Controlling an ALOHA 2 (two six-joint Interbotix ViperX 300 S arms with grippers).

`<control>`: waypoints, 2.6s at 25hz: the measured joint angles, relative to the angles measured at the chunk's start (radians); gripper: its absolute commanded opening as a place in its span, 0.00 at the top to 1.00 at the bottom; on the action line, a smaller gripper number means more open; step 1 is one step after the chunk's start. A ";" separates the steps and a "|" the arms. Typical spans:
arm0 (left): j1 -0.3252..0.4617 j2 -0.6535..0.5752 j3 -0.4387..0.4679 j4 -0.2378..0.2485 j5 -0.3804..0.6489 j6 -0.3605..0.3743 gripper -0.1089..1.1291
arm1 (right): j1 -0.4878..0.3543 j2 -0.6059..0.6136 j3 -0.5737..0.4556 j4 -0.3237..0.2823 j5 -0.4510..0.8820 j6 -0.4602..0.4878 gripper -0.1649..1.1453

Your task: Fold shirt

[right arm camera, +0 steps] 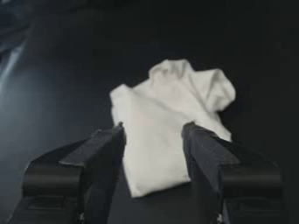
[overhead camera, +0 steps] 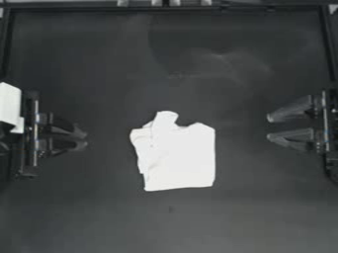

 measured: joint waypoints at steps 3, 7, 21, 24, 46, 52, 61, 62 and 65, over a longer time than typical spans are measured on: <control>0.000 -0.025 0.015 0.000 0.000 0.000 0.38 | 0.000 0.000 0.000 -0.005 -0.002 0.000 0.26; -0.002 -0.080 0.035 0.000 0.000 0.000 0.38 | 0.000 0.000 0.008 -0.005 0.000 -0.002 0.26; -0.003 -0.215 0.118 0.008 -0.005 0.002 0.38 | 0.000 -0.041 0.031 -0.029 0.011 -0.003 0.26; -0.003 -0.224 0.124 0.021 -0.006 0.005 0.38 | 0.000 -0.064 0.043 -0.029 0.011 -0.005 0.26; -0.003 -0.301 0.166 0.038 -0.021 0.006 0.37 | 0.000 -0.138 0.087 -0.063 0.011 -0.003 0.26; -0.003 -0.348 0.187 0.040 -0.035 0.006 0.37 | 0.000 -0.190 0.109 -0.075 0.014 0.002 0.26; 0.000 -0.367 0.192 0.054 -0.037 0.006 0.37 | -0.005 -0.206 0.114 -0.104 0.020 0.005 0.26; 0.000 -0.368 0.193 0.054 -0.037 0.006 0.37 | -0.006 -0.210 0.114 -0.110 0.020 0.005 0.26; 0.008 -0.385 0.202 0.055 -0.037 0.006 0.37 | -0.015 -0.225 0.118 -0.129 0.023 0.006 0.26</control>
